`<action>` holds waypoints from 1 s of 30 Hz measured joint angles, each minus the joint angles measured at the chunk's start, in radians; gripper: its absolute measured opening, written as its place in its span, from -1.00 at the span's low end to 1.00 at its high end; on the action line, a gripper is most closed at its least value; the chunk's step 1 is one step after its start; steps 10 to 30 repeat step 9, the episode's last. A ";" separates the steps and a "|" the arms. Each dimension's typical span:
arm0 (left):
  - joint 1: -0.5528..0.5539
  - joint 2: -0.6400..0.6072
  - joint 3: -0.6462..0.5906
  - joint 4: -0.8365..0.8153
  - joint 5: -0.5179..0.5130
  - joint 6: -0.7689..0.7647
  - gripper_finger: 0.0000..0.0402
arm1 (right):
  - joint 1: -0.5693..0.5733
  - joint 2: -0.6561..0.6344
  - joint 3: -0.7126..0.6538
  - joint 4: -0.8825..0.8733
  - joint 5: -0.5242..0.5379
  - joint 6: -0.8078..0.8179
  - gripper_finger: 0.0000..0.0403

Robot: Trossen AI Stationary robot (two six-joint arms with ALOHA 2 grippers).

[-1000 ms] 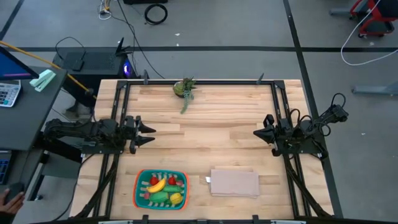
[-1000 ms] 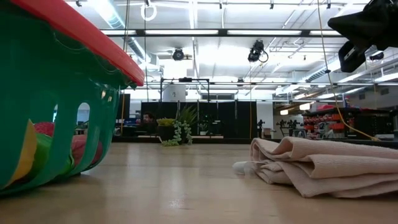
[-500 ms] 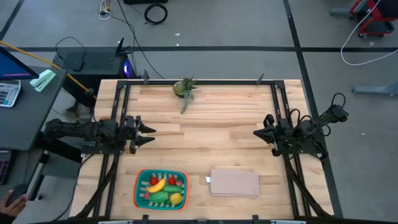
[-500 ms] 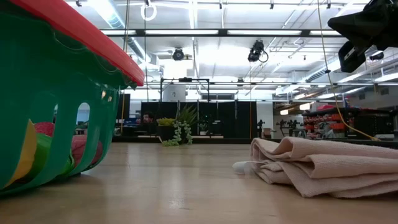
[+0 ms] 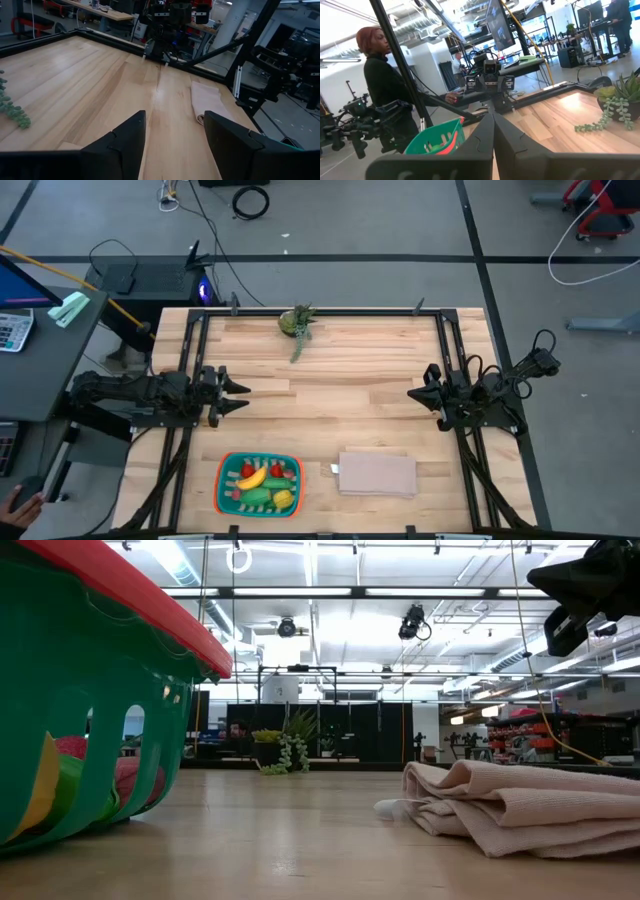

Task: Pick and placing Produce into tupperware
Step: Return to Home Position

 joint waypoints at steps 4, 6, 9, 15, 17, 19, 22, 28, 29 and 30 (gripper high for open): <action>0.000 0.000 0.000 0.000 0.000 0.000 0.02 | 0.000 0.000 0.000 0.000 0.000 0.000 -0.96; 0.000 0.000 0.000 0.000 0.000 -0.001 0.01 | 0.000 0.000 0.000 0.000 0.000 0.000 -0.96; 0.000 0.000 0.000 0.000 0.000 0.000 -0.01 | 0.000 0.000 0.000 0.000 0.000 0.000 -0.96; 0.000 0.000 0.000 0.000 0.000 0.000 -0.01 | 0.000 0.000 0.000 0.000 0.000 0.000 -0.96; 0.000 0.000 0.000 0.000 0.000 0.000 -0.01 | 0.000 0.000 0.000 0.000 0.000 0.000 -0.96; 0.000 0.000 0.000 0.000 0.000 0.000 -0.01 | 0.000 0.000 0.000 0.000 0.000 0.000 -0.96; 0.000 0.000 0.000 0.000 0.000 0.000 -0.01 | 0.000 0.000 0.000 0.000 0.000 0.000 -0.96; 0.000 0.000 0.000 0.000 0.000 0.000 -0.01 | 0.000 0.000 0.000 0.000 0.000 0.000 -0.96; 0.000 0.000 0.000 0.000 0.000 0.000 -0.01 | 0.000 0.000 0.000 0.000 0.000 0.000 -0.96; 0.000 0.000 0.000 0.000 0.000 0.000 -0.01 | 0.000 0.000 0.000 0.000 0.000 0.000 -0.96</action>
